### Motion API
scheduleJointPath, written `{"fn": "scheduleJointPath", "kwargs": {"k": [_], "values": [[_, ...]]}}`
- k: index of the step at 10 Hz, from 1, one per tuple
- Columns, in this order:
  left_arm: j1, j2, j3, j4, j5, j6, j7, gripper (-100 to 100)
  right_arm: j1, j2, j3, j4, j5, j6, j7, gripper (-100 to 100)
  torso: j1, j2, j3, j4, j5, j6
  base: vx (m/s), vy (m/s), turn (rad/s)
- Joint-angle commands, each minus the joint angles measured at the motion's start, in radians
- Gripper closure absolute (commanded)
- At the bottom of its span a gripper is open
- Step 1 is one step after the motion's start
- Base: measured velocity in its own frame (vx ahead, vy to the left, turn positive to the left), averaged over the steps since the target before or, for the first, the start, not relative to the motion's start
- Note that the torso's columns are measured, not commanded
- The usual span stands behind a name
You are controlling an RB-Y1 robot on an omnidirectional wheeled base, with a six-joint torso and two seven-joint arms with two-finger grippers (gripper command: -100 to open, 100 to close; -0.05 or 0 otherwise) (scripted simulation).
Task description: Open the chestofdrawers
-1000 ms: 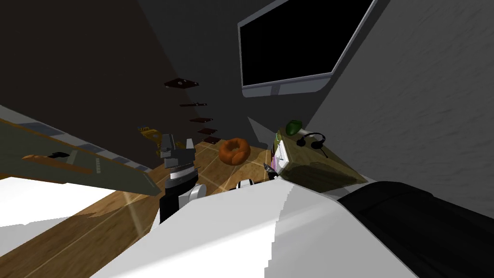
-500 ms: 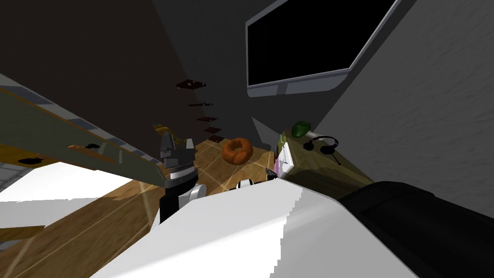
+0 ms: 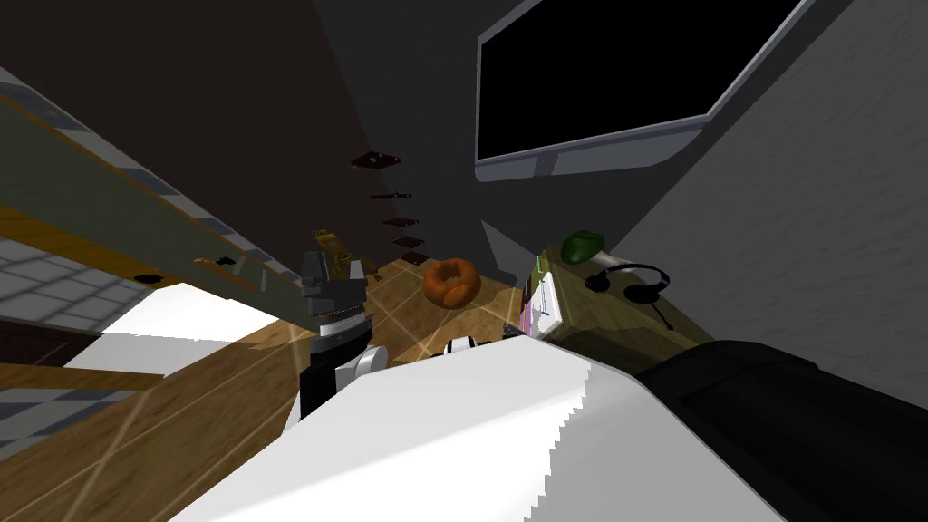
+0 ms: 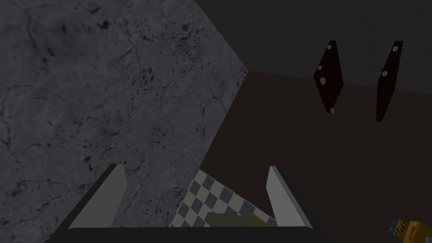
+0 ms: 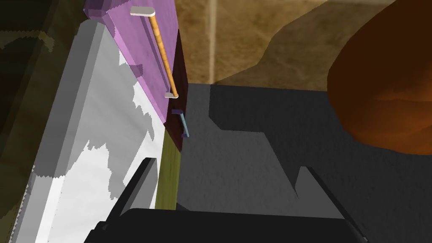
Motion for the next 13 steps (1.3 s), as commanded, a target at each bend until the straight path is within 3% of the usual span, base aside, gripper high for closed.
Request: {"fn": "scheduleJointPath", "kwargs": {"k": [1, 2, 3, 7, 9, 10, 13], "values": [[0.000, 0.000, 0.000, 0.000, 0.000, 0.000, 0.000, 0, -0.013, -0.003, 0.017, 0.074, 0.058, 0.082, 0.005, -100, 0.000, 0.000, 0.000, 0.000, 0.000, -0.001, 0.008, -0.041, 0.131], [0.000, 0.000, 0.000, 0.000, 0.000, 0.000, 0.000, 0, -0.013, -0.003, 0.017, 0.087, 0.058, 0.085, 0.005, -100, 0.000, 0.000, 0.000, 0.000, 0.000, 0.000, 0.005, -0.017, 0.003], [0.000, 0.000, 0.000, 0.000, 0.000, 0.000, 0.000, 0, -0.025, -0.002, 0.033, 0.124, 0.105, 0.123, 0.006, -100, 0.001, 0.000, 0.000, 0.000, 0.000, 0.000, -0.008, -0.019, 0.238], [0.000, 0.000, 0.000, 0.000, 0.000, 0.000, 0.000, 0, -0.050, -0.001, 0.063, 0.239, 0.196, 0.230, 0.007, -100, 0.000, 0.000, 0.000, 0.000, 0.000, 0.000, -0.007, -0.036, 0.174], [0.000, 0.000, 0.000, 0.000, 0.000, 0.000, 0.000, 0, -0.050, -0.001, 0.063, 0.278, 0.208, 0.264, 0.007, -100, 0.000, 0.000, 0.000, 0.000, 0.000, 0.000, -0.009, -0.024, 0.048], [0.000, 0.000, 0.000, 0.000, 0.000, 0.000, 0.000, 0, -0.063, -0.001, 0.077, 0.320, 0.254, 0.302, 0.006, -100, 0.002, 0.000, 0.000, 0.000, 0.000, 0.000, -0.010, -0.017, 0.164], [0.000, 0.000, 0.000, 0.000, 0.000, 0.000, 0.000, 0, -0.076, 0.000, 0.091, 0.398, 0.302, 0.374, 0.005, -100, 0.000, 0.001, 0.001, 0.000, 0.000, -0.001, -0.021, -0.027, 0.151]]}}
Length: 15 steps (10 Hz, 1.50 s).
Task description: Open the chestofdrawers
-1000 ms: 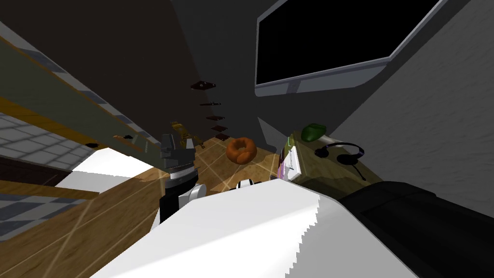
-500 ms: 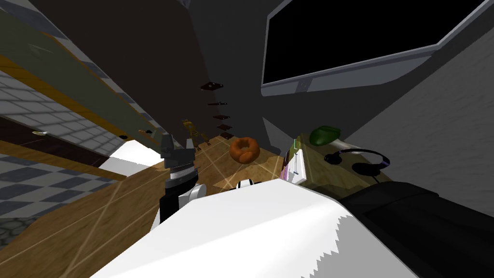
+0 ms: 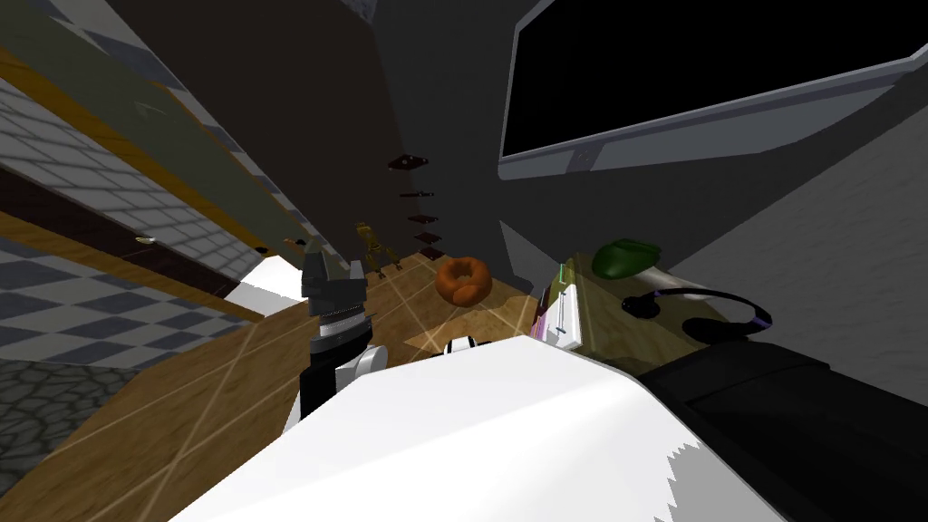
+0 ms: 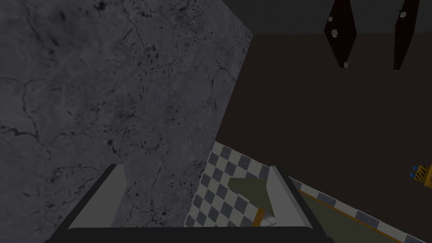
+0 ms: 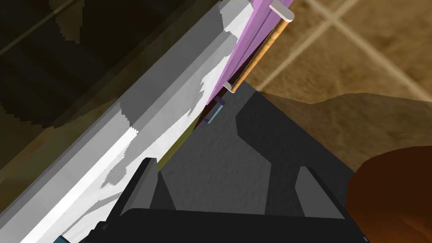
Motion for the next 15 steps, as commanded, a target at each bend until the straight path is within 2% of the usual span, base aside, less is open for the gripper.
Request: {"fn": "scheduleJointPath", "kwargs": {"k": [1, 2, 3, 4, 5, 6, 7, 8, 9, 10, 11, 12, 14, 15], "values": [[0.000, 0.000, 0.000, 0.000, 0.000, 0.000, 0.000, 0, -0.018, 0.001, 0.023, 0.083, 0.071, 0.076, -0.009, -100, 0.000, 0.000, 0.000, 0.000, 0.000, 0.001, -0.031, -0.039, 0.184], [0.000, 0.000, 0.000, 0.000, 0.000, 0.000, 0.000, 0, -0.018, 0.001, 0.023, 0.117, 0.074, 0.093, -0.009, -100, 0.000, 0.000, 0.000, 0.000, 0.000, 0.000, -0.027, -0.027, 0.113], [0.000, 0.000, 0.000, 0.000, 0.000, 0.000, 0.000, 0, -0.018, 0.001, 0.023, 0.117, 0.074, 0.093, -0.009, -100, 0.001, -0.001, 0.000, 0.000, 0.000, 0.001, -0.013, -0.008, -0.017], [0.000, 0.000, 0.000, 0.000, 0.000, 0.000, 0.000, 0, -0.031, 0.002, 0.036, 0.157, 0.117, 0.139, -0.011, -100, 0.002, -0.002, -0.001, 0.000, 0.000, 0.001, -0.023, -0.012, 0.188], [0.000, 0.000, 0.000, 0.000, 0.000, 0.000, 0.000, 0, -0.031, 0.002, 0.036, 0.177, 0.117, 0.143, -0.011, -100, 0.001, -0.001, -0.001, 0.000, 0.000, 0.000, -0.024, -0.019, 0.106], [0.000, 0.000, 0.000, 0.000, 0.000, 0.000, 0.000, 0, -0.043, 0.002, 0.049, 0.220, 0.157, 0.183, -0.013, -100, 0.000, -0.001, 0.000, 0.000, 0.000, 0.001, -0.031, -0.024, 0.141], [0.000, 0.000, 0.000, 0.000, 0.000, 0.000, 0.000, 0, -0.043, 0.002, 0.049, 0.234, 0.157, 0.190, -0.013, -100, 0.000, 0.000, 0.000, 0.000, 0.000, 0.000, -0.028, -0.022, 0.095], [0.000, 0.000, 0.000, 0.000, 0.000, 0.000, 0.000, 0, -0.056, 0.001, 0.061, 0.284, 0.194, 0.228, -0.014, -100, 0.000, 0.000, 0.000, 0.000, 0.000, 0.001, -0.038, -0.015, 0.155], [0.000, 0.000, 0.000, 0.000, 0.000, 0.000, 0.000, 0, -0.056, 0.001, 0.061, 0.290, 0.194, 0.235, -0.014, -100, 0.001, 0.000, -0.001, 0.001, 0.003, 0.000, -0.035, -0.009, 0.088], [0.000, 0.000, 0.000, 0.000, 0.000, 0.000, 0.000, 0, -0.067, 0.001, 0.073, 0.331, 0.230, 0.268, -0.016, -100, 0.002, 0.000, -0.001, 0.001, 0.005, 0.001, -0.041, -0.011, 0.140], [0.000, 0.000, 0.000, 0.000, 0.000, 0.000, 0.000, 0, -0.067, 0.001, 0.073, 0.342, 0.230, 0.277, -0.016, -100, 0.002, 0.000, -0.002, 0.002, 0.008, 0.000, -0.034, -0.006, 0.080], [0.000, 0.000, 0.000, 0.000, 0.000, 0.000, 0.000, 0, -0.078, -0.001, 0.083, 0.381, 0.264, 0.307, -0.018, -100, 0.003, 0.000, -0.003, 0.002, 0.009, 0.001, -0.033, -0.009, 0.116], [0.000, 0.000, 0.000, 0.000, 0.000, 0.000, 0.000, 0, -0.078, -0.001, 0.083, 0.392, 0.264, 0.317, -0.018, -100, 0.003, -0.002, -0.004, 0.003, 0.012, -0.001, -0.019, -0.008, 0.045], [0.000, 0.000, 0.000, 0.000, 0.000, 0.000, 0.000, 0, -0.089, -0.003, 0.094, 0.438, 0.295, 0.353, -0.020, -100, 0.003, -0.002, -0.004, 0.002, 0.013, 0.000, -0.020, -0.009, 0.095]]}}
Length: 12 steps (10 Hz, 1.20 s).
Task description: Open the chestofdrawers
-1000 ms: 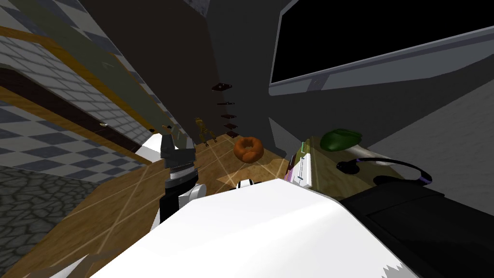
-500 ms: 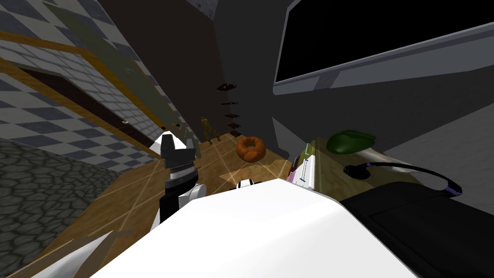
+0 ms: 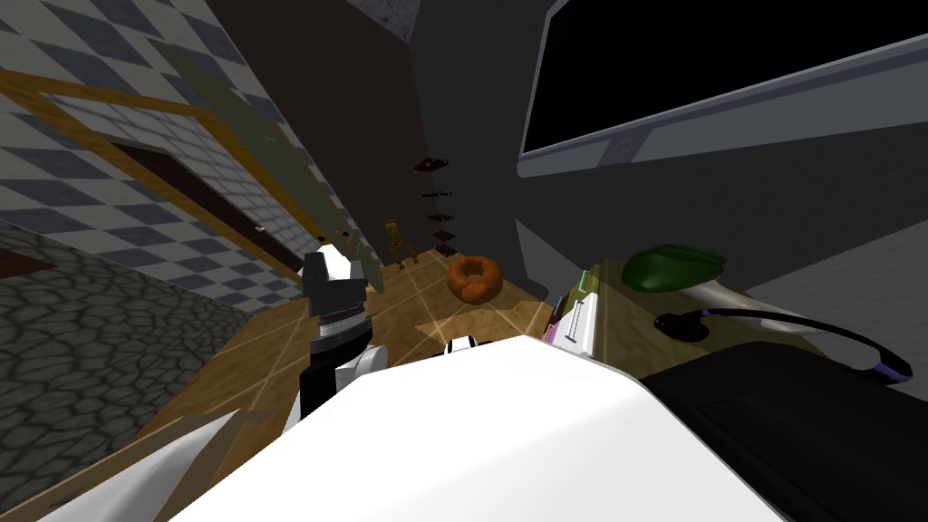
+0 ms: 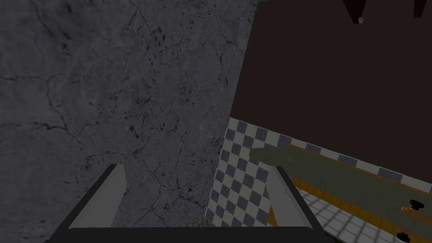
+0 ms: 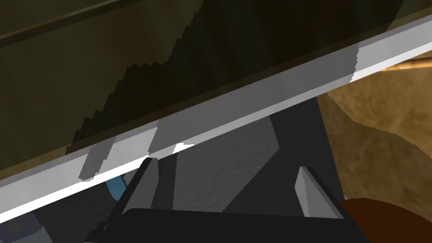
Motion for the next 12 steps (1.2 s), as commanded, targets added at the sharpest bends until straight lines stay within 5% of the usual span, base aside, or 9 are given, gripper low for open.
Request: {"fn": "scheduleJointPath", "kwargs": {"k": [1, 2, 5, 6, 12], "values": [[0.000, 0.000, 0.000, 0.000, 0.000, 0.000, 0.000, 0, 0.000, -0.023, 0.006, 0.024, 0.035, 0.050, 0.012, -100, 0.000, 0.001, 0.000, 0.001, 0.002, -0.002, -0.030, -0.007, 0.068], [0.000, 0.000, 0.000, 0.000, 0.000, 0.000, 0.000, 0, -0.010, -0.026, 0.015, 0.055, 0.063, 0.082, 0.010, -100, 0.000, 0.001, 0.000, 0.002, 0.003, -0.002, -0.036, -0.014, 0.090], [0.000, 0.000, 0.000, 0.000, 0.000, 0.000, 0.000, 0, -0.010, -0.026, 0.015, 0.059, 0.063, 0.084, 0.010, -100, -0.001, -0.003, -0.001, 0.002, 0.003, -0.004, -0.018, -0.003, 0.029], [0.000, 0.000, 0.000, 0.000, 0.000, 0.000, 0.000, 0, -0.018, -0.029, 0.024, 0.103, 0.089, 0.114, 0.008, -100, -0.001, -0.003, -0.002, 0.001, 0.002, -0.004, -0.013, 0.002, 0.075], [0.000, 0.000, 0.000, 0.000, 0.000, 0.000, 0.000, 0, -0.037, -0.040, 0.042, 0.189, 0.145, 0.181, 0.004, -100, -0.004, -0.004, -0.002, 0.003, 0.005, -0.006, -0.022, -0.005, 0.064]]}}
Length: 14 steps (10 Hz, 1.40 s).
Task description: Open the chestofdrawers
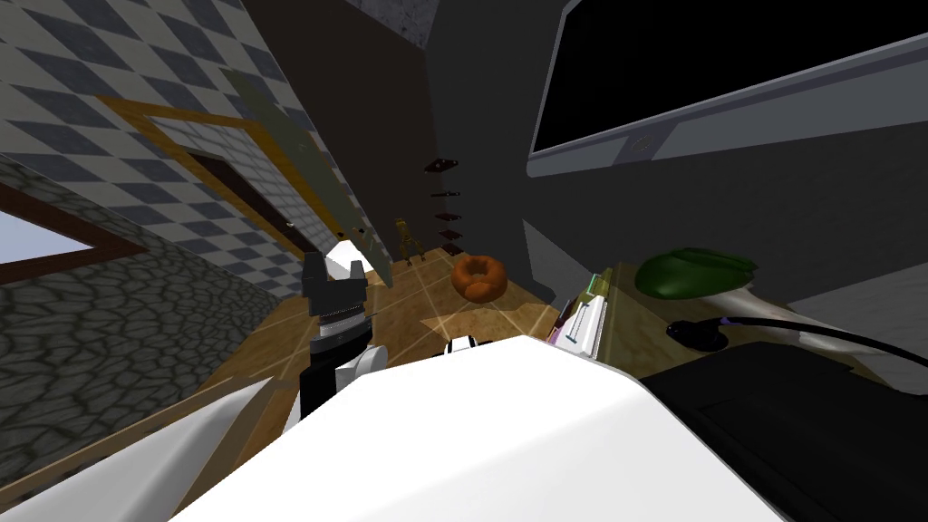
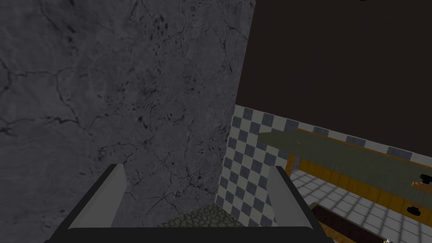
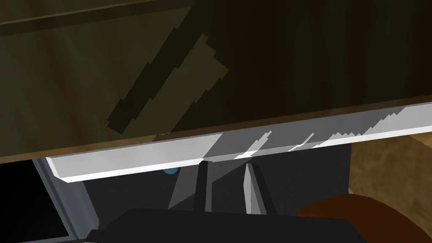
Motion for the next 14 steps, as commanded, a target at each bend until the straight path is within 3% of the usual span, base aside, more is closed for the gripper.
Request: {"fn": "scheduleJointPath", "kwargs": {"k": [1, 2, 5, 9, 10, 14], "values": [[0.000, 0.000, 0.000, 0.000, 0.000, 0.000, 0.000, 0, -0.026, -0.029, -0.003, 0.030, 0.021, 0.029, -0.008, -100, -0.002, -0.001, -0.001, 0.000, 0.002, 0.000, -0.011, 0.001, 0.020], [0.000, 0.000, 0.000, 0.000, 0.000, 0.000, 0.000, 0, -0.026, -0.029, -0.003, 0.011, 0.021, 0.029, -0.008, -100, -0.002, -0.001, -0.001, 0.001, 0.003, 0.000, -0.006, -0.006, 0.002], [0.000, 0.000, 0.000, 0.000, 0.000, 0.000, 0.000, 0, -0.026, -0.029, -0.003, 0.043, 0.021, 0.029, -0.008, -100, -0.002, 0.000, 0.000, 0.000, 0.001, 0.001, -0.002, 0.001, 0.002], [0.000, 0.000, 0.000, 0.000, 0.000, 0.000, 0.000, 0, -0.026, -0.029, -0.003, 0.054, 0.021, 0.029, -0.008, -100, -0.004, 0.000, 0.001, 0.000, -0.001, 0.000, 0.004, 0.001, -0.006], [0.000, 0.000, 0.000, 0.000, 0.000, 0.000, 0.000, 0, -0.010, -0.031, 0.001, 0.037, 0.021, 0.012, -0.007, -100, -0.004, 0.000, 0.000, 0.001, 0.001, 0.000, -0.005, 0.052, -0.001], [0.000, 0.000, 0.000, 0.000, 0.000, 0.000, 0.000, 0, -0.004, -0.074, -0.003, 0.014, 0.025, 0.004, 0.007, -100, 0.005, 0.003, 0.001, -0.001, 0.000, 0.002, -0.003, 0.050, 0.004]]}}
